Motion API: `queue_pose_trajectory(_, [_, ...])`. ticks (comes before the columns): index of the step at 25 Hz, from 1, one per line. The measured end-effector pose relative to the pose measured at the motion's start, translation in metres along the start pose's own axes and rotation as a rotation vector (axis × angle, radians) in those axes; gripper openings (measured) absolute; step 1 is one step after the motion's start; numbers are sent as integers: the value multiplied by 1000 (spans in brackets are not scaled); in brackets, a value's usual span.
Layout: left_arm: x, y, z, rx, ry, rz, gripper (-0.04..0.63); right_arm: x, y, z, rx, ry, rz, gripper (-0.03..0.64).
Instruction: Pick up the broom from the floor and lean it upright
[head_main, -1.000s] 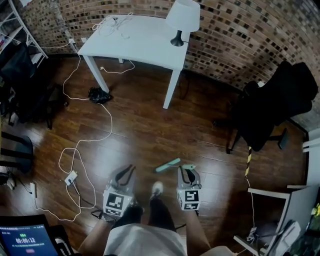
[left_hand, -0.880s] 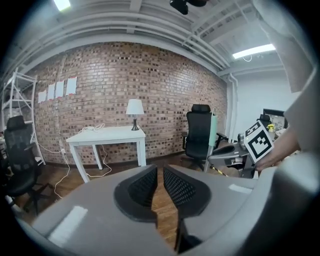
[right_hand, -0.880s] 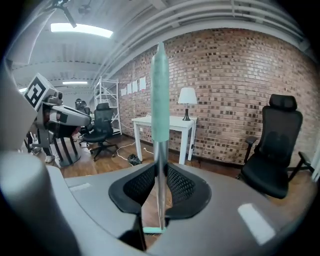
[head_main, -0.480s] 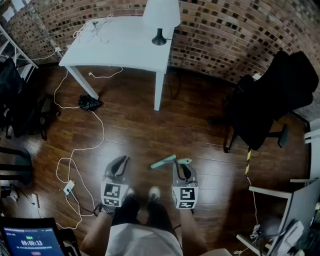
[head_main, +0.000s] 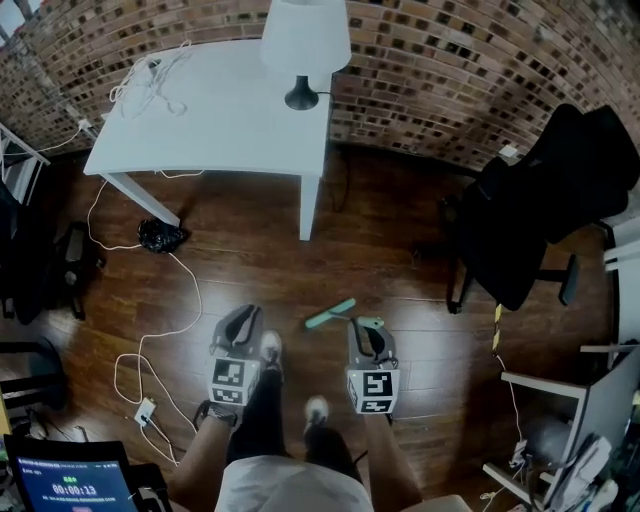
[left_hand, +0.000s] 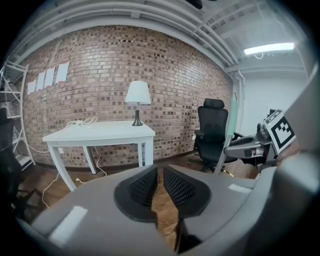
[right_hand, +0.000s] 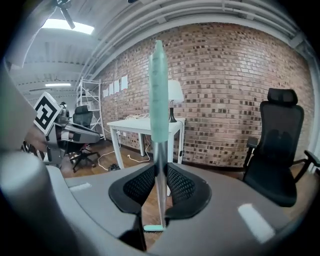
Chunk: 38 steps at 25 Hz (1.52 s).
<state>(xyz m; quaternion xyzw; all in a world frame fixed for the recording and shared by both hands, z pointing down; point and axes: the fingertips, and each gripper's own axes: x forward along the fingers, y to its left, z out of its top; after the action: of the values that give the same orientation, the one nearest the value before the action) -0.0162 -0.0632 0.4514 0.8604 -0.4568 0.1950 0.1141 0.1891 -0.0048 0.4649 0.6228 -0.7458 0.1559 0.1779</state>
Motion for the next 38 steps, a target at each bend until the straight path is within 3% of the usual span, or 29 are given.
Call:
queue_pose_trajectory(10, [113,77,6,-34,38,-50,35,131,-1,18,8,42,-22,91])
queue_pose_trajectory(23, [206,72,-16,-70,46,-14,35,233,-25,-25,43,65,4,91])
queue_pose_trajectory(38, [223,90,-66,-85,81,19,35,330,-18,-59,-53,71,27,95])
